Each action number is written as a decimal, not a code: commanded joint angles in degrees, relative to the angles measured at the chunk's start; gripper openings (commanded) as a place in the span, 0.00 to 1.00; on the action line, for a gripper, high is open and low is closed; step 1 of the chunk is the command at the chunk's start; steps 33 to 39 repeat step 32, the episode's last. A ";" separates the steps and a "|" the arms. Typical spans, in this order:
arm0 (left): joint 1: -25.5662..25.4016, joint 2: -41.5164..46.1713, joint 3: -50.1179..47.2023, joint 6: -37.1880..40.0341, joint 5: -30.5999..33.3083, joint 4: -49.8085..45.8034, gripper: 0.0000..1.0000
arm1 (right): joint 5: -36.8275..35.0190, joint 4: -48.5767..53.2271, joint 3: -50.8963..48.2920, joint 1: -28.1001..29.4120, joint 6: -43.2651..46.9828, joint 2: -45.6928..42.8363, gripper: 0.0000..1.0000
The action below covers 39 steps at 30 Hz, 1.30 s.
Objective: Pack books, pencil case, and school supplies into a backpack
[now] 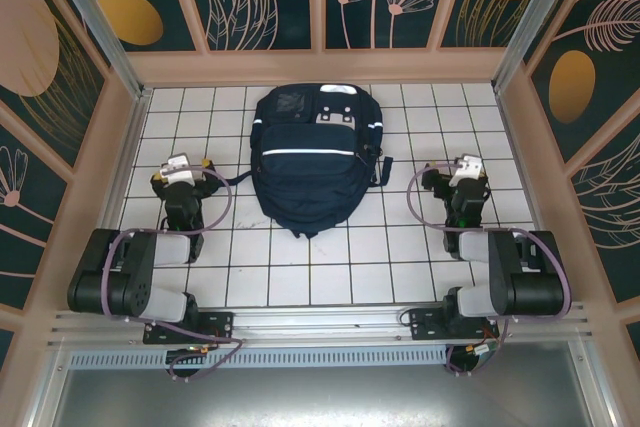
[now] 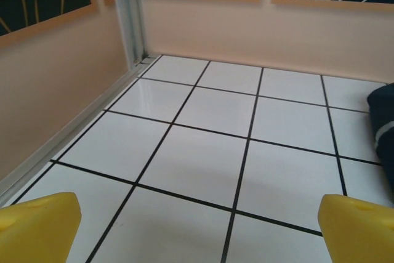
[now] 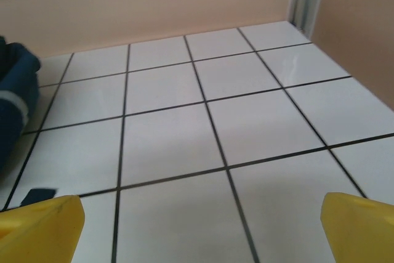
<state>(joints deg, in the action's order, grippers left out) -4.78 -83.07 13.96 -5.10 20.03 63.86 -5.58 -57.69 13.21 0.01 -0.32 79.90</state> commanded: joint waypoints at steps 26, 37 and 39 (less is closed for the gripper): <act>1.17 -4.56 -1.41 -0.65 1.17 11.92 0.99 | 5.93 -13.67 0.22 -1.60 -0.58 8.29 0.99; 1.17 -4.40 -1.74 -0.47 0.97 12.35 0.99 | 7.85 -15.20 -0.78 -1.68 0.37 8.04 0.99; 1.17 -4.40 -1.74 -0.47 0.97 12.35 0.99 | 7.85 -15.20 -0.78 -1.68 0.37 8.04 0.99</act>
